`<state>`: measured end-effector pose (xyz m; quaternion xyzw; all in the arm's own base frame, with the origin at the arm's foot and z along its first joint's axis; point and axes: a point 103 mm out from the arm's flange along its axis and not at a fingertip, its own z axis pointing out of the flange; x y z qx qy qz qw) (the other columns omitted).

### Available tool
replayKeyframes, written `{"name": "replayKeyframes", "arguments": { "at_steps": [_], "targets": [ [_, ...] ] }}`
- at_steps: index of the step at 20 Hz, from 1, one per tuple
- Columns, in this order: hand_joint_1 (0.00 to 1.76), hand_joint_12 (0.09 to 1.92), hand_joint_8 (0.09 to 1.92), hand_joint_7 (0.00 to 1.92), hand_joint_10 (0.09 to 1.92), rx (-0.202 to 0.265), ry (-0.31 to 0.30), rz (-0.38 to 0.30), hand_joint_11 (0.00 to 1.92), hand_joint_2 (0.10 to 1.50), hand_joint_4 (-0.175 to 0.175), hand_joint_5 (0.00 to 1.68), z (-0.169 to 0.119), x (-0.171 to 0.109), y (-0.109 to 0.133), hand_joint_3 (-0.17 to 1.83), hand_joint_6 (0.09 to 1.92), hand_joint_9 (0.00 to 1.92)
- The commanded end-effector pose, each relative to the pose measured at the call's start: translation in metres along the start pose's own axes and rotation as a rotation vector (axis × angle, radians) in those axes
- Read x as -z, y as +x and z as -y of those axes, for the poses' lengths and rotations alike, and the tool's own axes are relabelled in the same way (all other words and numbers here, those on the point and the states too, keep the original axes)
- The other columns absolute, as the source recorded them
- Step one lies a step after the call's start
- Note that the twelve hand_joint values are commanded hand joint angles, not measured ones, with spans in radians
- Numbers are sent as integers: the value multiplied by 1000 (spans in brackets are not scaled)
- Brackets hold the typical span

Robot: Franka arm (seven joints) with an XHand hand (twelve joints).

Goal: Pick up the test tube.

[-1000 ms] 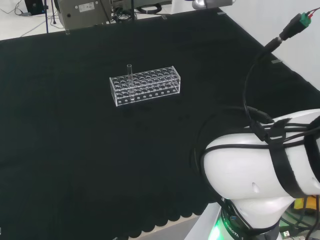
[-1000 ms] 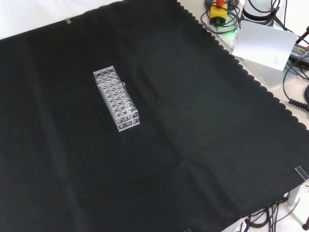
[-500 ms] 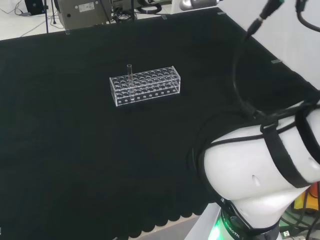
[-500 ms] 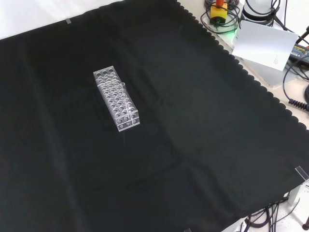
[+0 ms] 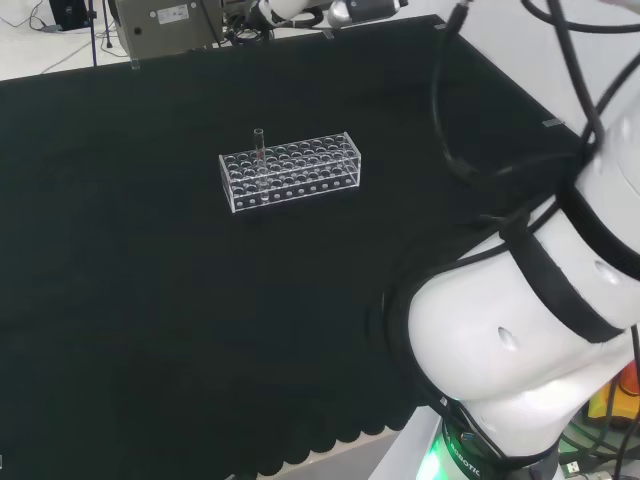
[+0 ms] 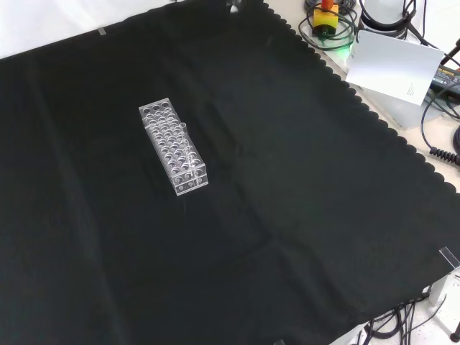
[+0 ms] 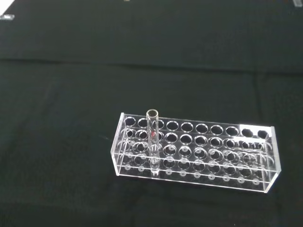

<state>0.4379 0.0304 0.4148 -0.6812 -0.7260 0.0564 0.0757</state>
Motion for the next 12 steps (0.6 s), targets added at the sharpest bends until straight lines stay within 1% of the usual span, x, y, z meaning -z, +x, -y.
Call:
{"name": "replayKeyframes", "arguments": {
  "at_steps": [1,7,12],
  "targets": [
    [641,1590,914,199,981,24,74,17,0,868,-99,307,-56,-21,7,315,87,123],
    [642,1594,916,214,980,26,139,23,0,868,-99,311,-94,-45,5,319,87,133],
    [641,1596,917,221,978,33,197,39,0,869,-99,314,-118,-66,6,321,87,140]
  ]
}}
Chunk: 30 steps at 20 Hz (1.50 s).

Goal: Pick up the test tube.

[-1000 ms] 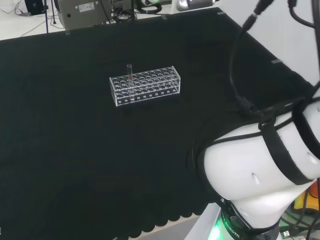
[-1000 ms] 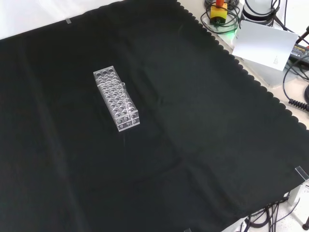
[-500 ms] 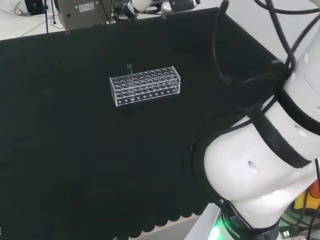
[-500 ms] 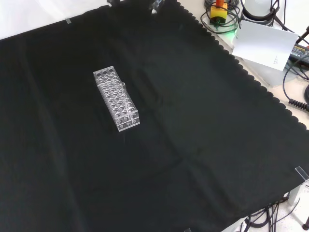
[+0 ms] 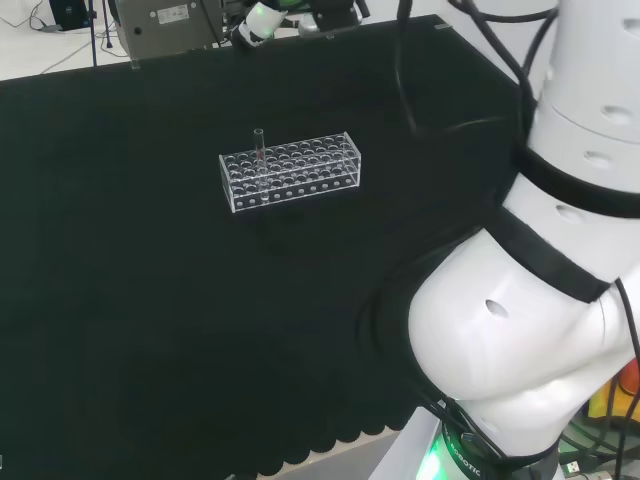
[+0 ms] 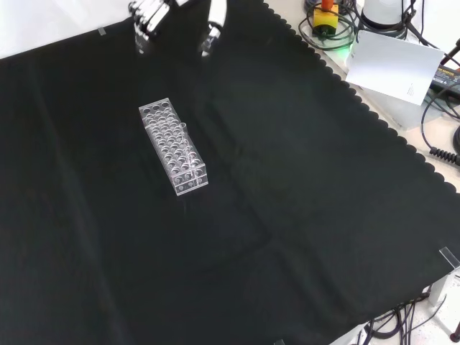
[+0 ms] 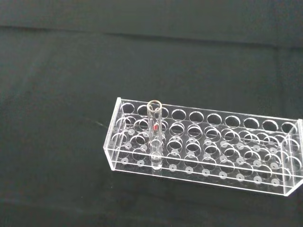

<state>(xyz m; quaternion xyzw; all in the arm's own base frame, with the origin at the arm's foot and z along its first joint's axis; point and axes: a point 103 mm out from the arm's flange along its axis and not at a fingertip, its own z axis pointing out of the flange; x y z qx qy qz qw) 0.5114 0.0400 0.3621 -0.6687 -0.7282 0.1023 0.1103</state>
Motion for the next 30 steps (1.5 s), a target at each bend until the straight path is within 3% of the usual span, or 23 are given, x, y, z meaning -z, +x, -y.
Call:
{"name": "replayKeyframes", "arguments": {
  "at_steps": [1,9,14,22,30],
  "targets": [
    [641,1596,917,223,978,15,94,27,0,869,-99,315,-43,-27,3,322,87,141],
    [642,1598,919,233,977,2,168,37,0,869,-100,317,-72,-62,-1,325,87,148],
    [643,1598,919,238,975,-31,217,57,0,869,-100,319,-84,-83,-13,326,87,151],
    [645,1598,943,303,972,-59,266,48,0,871,-103,327,-82,-108,-25,331,87,153],
    [655,1611,958,399,971,-54,292,-5,0,870,-112,349,-72,-126,-16,341,92,189]
  ]
}}
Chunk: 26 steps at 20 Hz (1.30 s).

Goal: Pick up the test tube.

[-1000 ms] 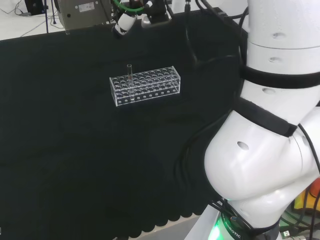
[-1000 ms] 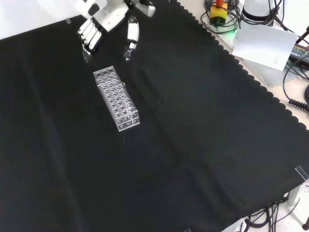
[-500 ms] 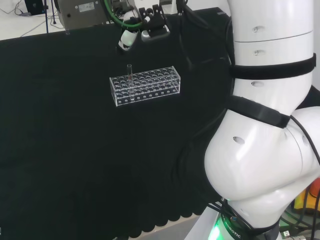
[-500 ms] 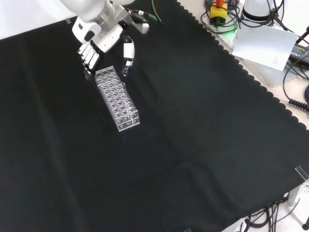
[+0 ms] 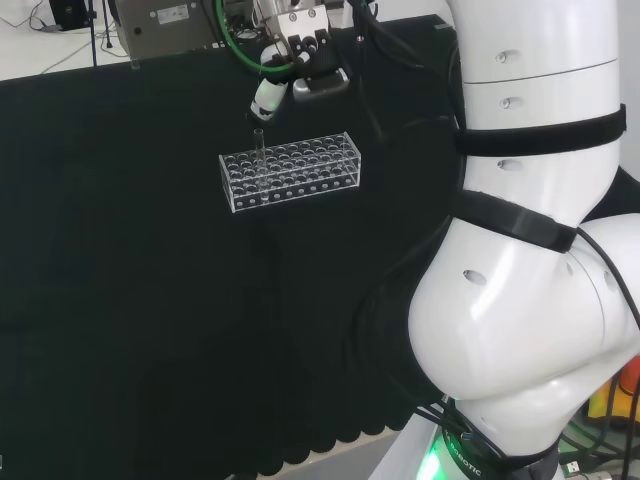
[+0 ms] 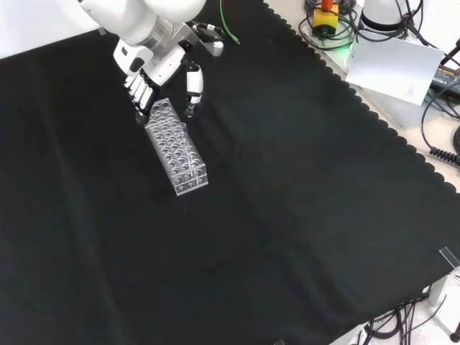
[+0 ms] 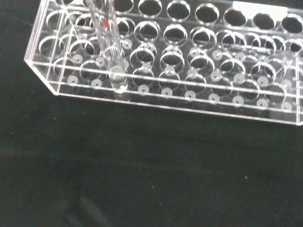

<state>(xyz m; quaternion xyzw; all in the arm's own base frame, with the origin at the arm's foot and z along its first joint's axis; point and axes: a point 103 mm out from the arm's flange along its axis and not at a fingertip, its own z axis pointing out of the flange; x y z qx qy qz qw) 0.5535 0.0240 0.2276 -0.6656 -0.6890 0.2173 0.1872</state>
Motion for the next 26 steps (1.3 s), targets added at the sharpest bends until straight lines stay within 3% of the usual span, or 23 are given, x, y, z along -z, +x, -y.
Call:
{"name": "replayKeyframes", "arguments": {
  "at_steps": [1,9,17,20,26],
  "targets": [
    [658,1612,962,425,973,14,14,-44,0,869,-114,352,5,-14,9,343,94,203],
    [682,1620,958,525,962,38,27,-80,2,862,-122,373,11,-27,25,358,106,287],
    [811,1607,932,647,905,35,41,-69,47,804,-141,415,6,-33,30,417,164,445],
    [866,1593,913,711,870,22,20,-41,80,762,-151,431,-1,-37,38,492,268,521],
    [964,1558,888,879,814,9,-8,-17,206,703,-175,556,-14,-41,44,597,679,682]
  ]
}}
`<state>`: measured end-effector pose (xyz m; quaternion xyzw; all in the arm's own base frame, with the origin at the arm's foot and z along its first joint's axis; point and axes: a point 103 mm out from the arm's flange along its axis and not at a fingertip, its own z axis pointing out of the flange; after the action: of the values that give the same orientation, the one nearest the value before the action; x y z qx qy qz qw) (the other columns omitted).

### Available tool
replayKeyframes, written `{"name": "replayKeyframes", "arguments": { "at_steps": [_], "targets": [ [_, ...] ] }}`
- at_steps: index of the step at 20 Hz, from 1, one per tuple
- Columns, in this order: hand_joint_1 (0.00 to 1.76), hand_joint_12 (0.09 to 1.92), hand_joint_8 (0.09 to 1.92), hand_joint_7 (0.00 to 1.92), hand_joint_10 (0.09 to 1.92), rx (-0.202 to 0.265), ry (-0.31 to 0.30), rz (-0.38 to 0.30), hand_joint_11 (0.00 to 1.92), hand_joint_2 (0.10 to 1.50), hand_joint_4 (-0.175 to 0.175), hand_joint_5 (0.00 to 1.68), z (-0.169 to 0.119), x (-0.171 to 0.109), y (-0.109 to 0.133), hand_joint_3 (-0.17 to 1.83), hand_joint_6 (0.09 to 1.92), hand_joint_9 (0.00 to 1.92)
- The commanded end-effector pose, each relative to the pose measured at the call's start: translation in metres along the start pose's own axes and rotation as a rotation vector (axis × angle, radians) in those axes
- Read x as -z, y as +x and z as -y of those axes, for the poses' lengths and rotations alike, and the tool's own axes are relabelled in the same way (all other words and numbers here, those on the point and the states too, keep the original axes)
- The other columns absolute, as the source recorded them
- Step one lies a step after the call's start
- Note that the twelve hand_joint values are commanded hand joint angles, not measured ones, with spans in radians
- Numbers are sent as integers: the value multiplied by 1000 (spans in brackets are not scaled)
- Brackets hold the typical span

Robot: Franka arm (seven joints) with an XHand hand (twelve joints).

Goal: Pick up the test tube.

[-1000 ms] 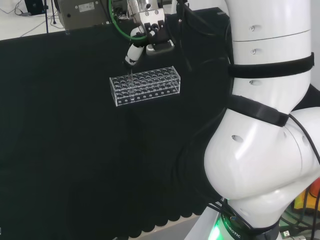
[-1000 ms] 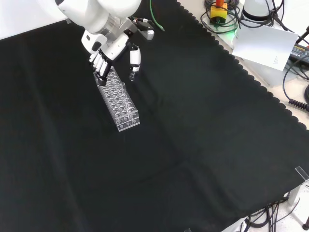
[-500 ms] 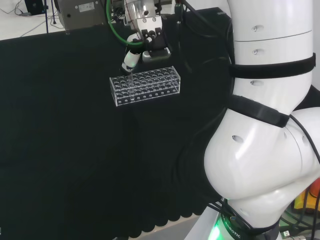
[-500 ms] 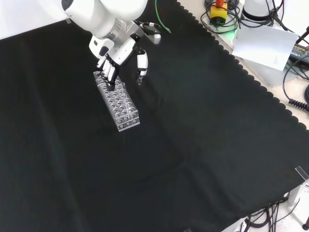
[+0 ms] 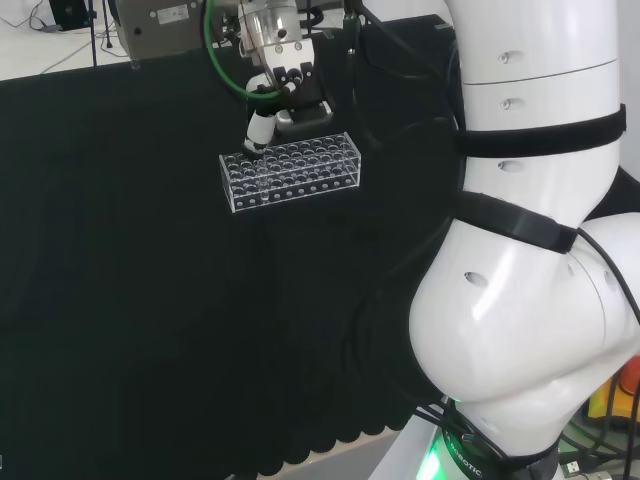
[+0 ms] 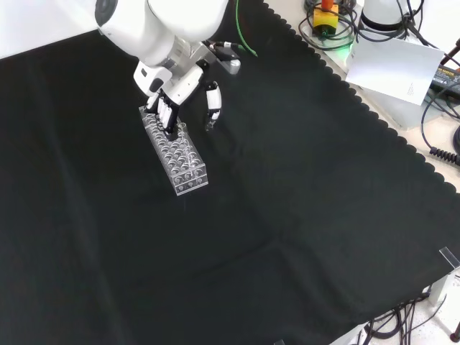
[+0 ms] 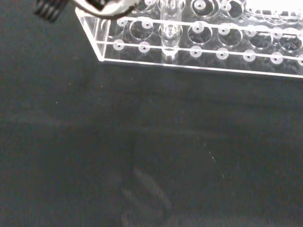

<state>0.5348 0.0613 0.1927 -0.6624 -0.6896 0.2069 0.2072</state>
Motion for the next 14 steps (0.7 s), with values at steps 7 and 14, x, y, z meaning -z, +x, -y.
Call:
{"name": "replayKeyframes", "arguments": {
  "at_steps": [7,14],
  "targets": [
    [1057,1499,795,1167,719,-7,-90,41,354,661,-175,802,-15,2,7,673,723,889],
    [1216,1429,679,1326,623,-9,-160,73,495,935,-165,1149,-19,14,11,195,719,1104]
  ]
}}
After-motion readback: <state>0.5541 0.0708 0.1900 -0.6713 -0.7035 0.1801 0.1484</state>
